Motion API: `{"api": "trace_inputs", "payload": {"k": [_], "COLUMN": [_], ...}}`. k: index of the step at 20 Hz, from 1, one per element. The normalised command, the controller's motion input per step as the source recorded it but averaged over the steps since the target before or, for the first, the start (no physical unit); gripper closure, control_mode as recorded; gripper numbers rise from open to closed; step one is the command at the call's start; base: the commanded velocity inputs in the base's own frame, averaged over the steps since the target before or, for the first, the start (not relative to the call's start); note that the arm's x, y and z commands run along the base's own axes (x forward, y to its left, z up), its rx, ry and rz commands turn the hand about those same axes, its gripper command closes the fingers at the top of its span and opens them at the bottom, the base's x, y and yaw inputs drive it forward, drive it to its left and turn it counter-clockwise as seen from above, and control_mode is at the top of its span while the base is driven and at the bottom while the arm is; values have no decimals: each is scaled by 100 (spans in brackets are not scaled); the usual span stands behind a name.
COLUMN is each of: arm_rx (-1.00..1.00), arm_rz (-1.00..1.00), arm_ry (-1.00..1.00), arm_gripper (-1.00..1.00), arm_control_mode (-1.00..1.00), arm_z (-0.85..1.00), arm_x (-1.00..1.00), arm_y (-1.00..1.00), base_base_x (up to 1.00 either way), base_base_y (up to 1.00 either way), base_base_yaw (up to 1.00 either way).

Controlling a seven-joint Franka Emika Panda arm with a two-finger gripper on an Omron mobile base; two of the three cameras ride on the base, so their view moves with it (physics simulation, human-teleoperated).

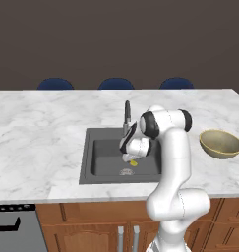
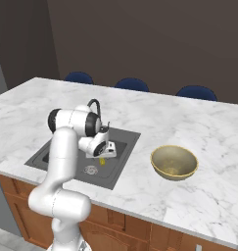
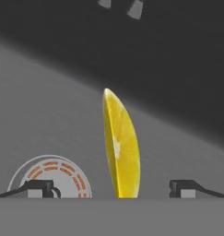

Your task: Turn on the sink faucet. Then move the lemon wedge from the counter to the sink. Turn off the sink. Move the vegetable from the sink to the pot next to the stove. Finally move the pot to the front left burner.

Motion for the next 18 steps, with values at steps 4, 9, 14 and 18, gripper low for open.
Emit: {"api": "trace_inputs", "payload": {"k": [4, 9, 14, 18], "arm_rx": [0, 0, 0, 0], "arm_rz": [-2, -2, -1, -2], "arm_ry": [0, 0, 0, 0], "arm_gripper": [-100, -100, -100, -100], "arm_control_mode": [-100, -100, -100, -100], "arm_z": [-12, -14, -13, -14], "arm_x": [12, 2, 0, 0], "arm_y": [1, 0, 0, 1], "base_base_x": [0, 0, 0, 0], "base_base_y": [0, 0, 0, 0], "base_base_yaw": [0, 0, 0, 0]}}
